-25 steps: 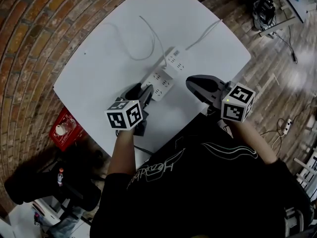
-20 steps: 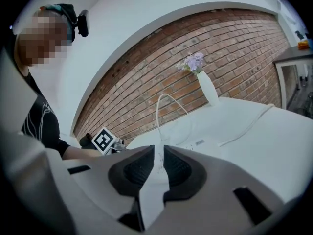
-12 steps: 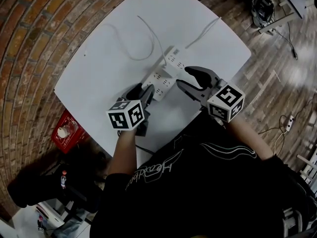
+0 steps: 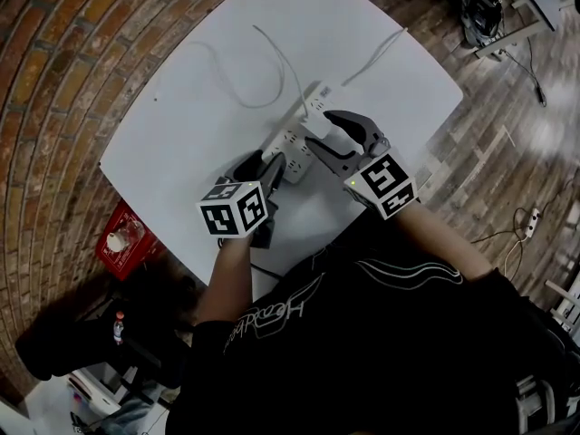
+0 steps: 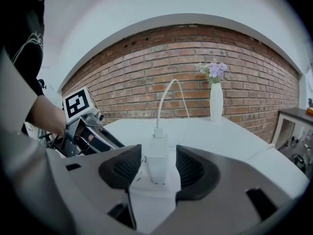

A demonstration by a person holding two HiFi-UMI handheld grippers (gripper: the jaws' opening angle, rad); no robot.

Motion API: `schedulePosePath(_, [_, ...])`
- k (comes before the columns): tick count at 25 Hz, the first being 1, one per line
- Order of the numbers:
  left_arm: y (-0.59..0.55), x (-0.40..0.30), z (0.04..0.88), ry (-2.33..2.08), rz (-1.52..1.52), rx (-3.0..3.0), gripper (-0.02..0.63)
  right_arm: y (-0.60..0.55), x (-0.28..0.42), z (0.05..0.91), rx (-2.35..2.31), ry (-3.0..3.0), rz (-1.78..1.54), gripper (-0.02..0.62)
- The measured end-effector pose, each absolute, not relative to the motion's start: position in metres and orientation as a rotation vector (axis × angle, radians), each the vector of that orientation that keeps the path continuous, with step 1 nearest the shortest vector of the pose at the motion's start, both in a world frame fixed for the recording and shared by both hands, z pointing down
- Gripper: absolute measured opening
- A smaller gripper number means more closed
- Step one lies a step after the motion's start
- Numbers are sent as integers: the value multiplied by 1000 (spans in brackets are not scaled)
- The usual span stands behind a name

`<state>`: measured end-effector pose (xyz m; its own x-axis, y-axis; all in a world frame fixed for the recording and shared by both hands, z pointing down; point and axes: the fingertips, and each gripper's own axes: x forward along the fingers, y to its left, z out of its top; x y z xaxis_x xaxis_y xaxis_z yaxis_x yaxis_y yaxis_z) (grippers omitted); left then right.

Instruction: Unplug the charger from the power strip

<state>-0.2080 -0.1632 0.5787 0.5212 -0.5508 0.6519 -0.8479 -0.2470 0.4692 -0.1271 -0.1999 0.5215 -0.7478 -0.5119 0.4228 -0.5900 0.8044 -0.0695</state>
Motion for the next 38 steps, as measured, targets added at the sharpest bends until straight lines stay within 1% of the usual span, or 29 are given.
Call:
schedulePosePath(7, [-163,-207,579,-1145,457,1938,199,-205,-138,536,840,-2565,224,189])
schedulePosePath(12, [-163,-208,580,-1144,456,1936,199,-211,-140,539,881,-2544,215,126])
schedulePosePath(25, [-162,-208,580,-1146,461,1943,199,-212,-139,541,914,-2534,263,121])
schedulePosePath(32, [-162,-208,580,-1147,470,1943,201,-211,-139,540,929,-2490,201,120])
schedulePosePath(38, [-162,-208,579,-1146,469,1948,201,-213,-138,541,928,-2521,308,121])
